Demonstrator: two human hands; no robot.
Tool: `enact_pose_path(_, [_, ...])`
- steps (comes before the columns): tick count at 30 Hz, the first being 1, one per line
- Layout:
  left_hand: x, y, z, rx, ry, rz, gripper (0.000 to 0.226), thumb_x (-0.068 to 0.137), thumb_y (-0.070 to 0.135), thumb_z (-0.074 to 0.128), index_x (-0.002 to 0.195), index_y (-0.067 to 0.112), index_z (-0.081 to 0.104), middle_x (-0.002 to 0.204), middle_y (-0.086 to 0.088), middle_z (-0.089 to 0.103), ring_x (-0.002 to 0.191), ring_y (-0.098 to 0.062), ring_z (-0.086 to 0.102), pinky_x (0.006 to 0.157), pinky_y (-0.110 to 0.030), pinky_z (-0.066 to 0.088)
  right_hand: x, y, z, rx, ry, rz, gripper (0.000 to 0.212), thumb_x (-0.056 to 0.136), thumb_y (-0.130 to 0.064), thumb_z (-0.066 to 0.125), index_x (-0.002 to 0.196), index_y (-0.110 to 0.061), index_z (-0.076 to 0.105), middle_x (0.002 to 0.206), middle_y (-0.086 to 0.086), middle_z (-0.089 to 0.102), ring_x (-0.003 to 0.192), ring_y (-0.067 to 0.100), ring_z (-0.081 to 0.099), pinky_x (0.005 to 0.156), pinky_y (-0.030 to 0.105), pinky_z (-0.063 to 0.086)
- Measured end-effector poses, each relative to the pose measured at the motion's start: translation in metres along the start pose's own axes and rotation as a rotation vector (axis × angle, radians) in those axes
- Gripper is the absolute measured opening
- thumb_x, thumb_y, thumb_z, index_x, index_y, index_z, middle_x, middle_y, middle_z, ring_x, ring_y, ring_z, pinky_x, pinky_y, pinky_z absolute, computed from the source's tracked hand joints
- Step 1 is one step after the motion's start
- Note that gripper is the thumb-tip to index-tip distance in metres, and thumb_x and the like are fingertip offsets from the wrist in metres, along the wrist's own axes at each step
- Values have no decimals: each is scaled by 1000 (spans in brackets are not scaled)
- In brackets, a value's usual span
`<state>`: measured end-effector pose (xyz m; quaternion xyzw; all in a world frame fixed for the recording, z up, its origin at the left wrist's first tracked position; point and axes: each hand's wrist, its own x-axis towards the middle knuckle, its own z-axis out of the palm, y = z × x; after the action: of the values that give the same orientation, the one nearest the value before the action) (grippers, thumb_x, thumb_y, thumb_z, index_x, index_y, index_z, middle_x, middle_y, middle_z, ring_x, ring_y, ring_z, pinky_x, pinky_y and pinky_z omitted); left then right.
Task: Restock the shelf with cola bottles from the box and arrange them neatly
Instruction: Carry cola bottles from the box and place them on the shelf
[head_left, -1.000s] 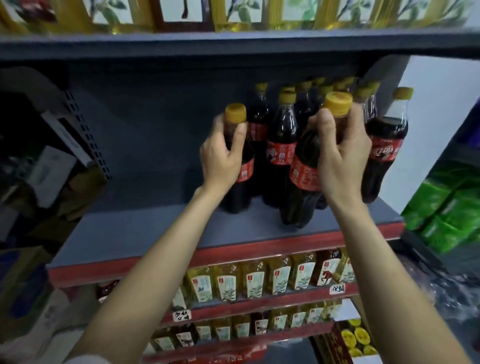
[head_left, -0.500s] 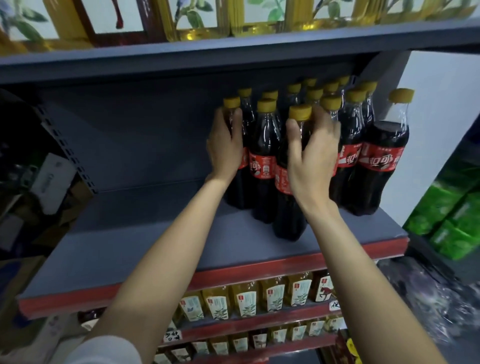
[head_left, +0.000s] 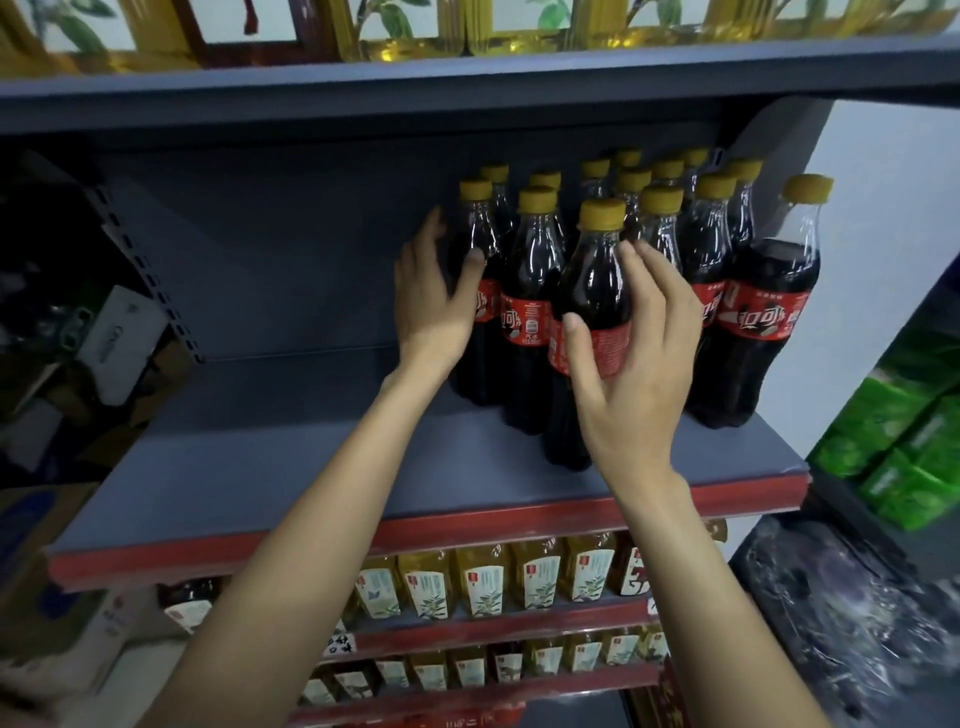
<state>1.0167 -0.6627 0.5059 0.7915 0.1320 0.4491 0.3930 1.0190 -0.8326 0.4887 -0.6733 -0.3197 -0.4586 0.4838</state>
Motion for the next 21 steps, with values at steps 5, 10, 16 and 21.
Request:
enact_pose_path(5, [-53, 22, -48, -182, 217, 113, 33, 89, 32, 48, 119, 18, 52, 108, 7, 62, 107, -14, 59, 97, -39, 45, -12, -33, 2, 212, 105, -164, 21, 90, -7, 62, 111, -4, 57, 109, 6, 62, 101, 25, 58, 92, 37, 45])
enact_pose_path(10, [-120, 23, -119, -180, 397, 202, 14, 94, 17, 43, 99, 14, 56, 81, 17, 58, 74, -8, 57, 75, -26, 44, -44, -91, 15, 528, -15, -127, 10, 97, -15, 53, 103, -8, 56, 91, -4, 62, 81, 16, 59, 73, 30, 50])
enact_pose_path(16, [-224, -11, -228, 124, 355, 17, 8, 92, 24, 47, 92, 22, 55, 83, 19, 54, 69, -6, 52, 63, -16, 40, -131, -171, 33, 828, -510, 112, 12, 97, -20, 52, 100, -13, 61, 90, -12, 56, 75, 7, 57, 67, 19, 46])
enact_pose_path(21, [-334, -76, -332, 464, 81, -471, 25, 86, 42, 48, 103, 30, 62, 88, 13, 63, 79, -9, 59, 68, -26, 50, -237, -235, 63, 790, -1055, 90, 25, 93, -24, 51, 106, -7, 65, 99, 4, 68, 88, 14, 62, 76, 23, 50])
